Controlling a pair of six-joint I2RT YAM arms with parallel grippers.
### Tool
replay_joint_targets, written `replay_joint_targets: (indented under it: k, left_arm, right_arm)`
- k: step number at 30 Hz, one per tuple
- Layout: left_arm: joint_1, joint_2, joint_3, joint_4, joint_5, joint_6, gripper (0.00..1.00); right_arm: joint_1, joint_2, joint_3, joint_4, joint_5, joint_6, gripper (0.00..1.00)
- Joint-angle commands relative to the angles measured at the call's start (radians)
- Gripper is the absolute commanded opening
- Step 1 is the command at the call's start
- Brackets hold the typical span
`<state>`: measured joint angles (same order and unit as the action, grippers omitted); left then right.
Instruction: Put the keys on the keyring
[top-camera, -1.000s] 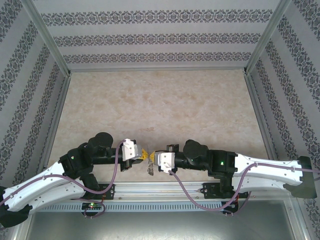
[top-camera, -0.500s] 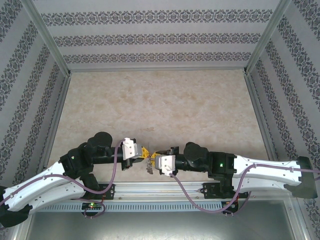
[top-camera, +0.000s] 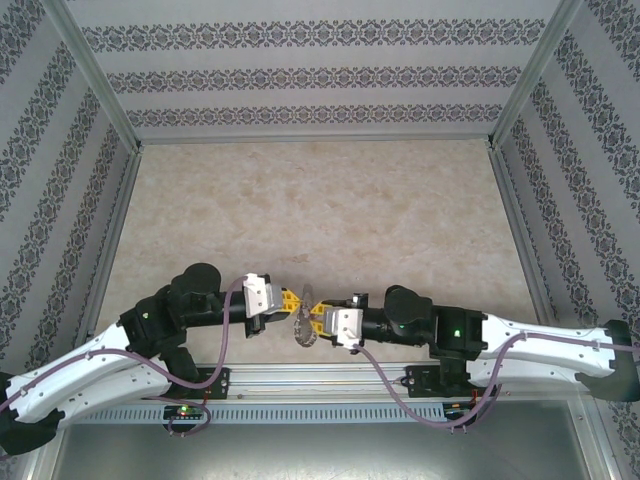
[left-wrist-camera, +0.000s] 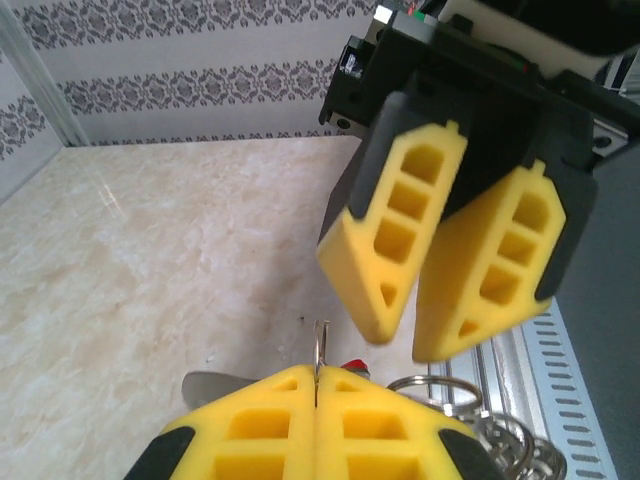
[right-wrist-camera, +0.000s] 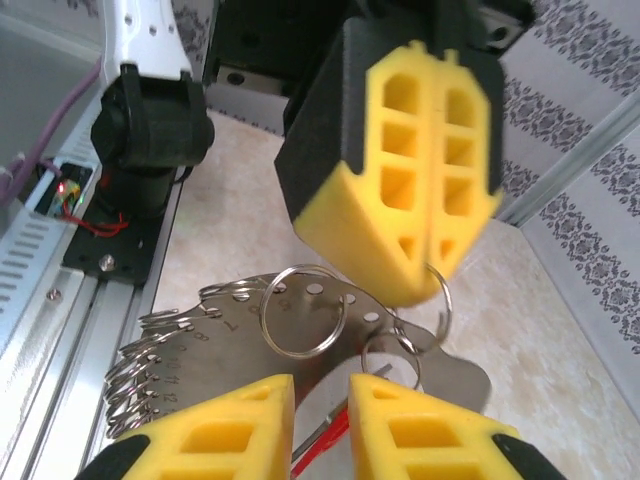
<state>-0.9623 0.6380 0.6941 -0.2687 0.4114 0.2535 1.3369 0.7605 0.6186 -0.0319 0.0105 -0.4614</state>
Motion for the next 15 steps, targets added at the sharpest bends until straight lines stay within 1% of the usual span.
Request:
replay_joint_targets:
  k: [1,4,8,13,15]
  left_arm:
    - [-0.005,-0.039,-0.016,0.081,0.031,-0.008,0.0]
    - [-0.006,-0.053,-0.027,0.106,0.063,-0.016,0.0]
    - [-0.006,-0.058,-0.036,0.131,0.1,-0.026,0.0]
    - [-0.006,-0.057,-0.048,0.163,0.115,-0.04,0.0]
    - [-0.006,-0.056,-0.049,0.166,0.118,-0.04,0.0]
  right_arm:
    - [-0.024,-0.058,-0.03,0.039,-0.015,0.085,0.22]
    - [-0.056,-0.078,-0.031,0.061,-0.089,0.118,0.23]
    - [-0.095,-0.058,-0.011,0.091,-0.18,0.153,0.23]
    - [-0.098,0.018,0.051,0.093,-0.311,0.176,0.23]
    - [-0.097,0.036,0.054,0.099,-0.316,0.179,0.22]
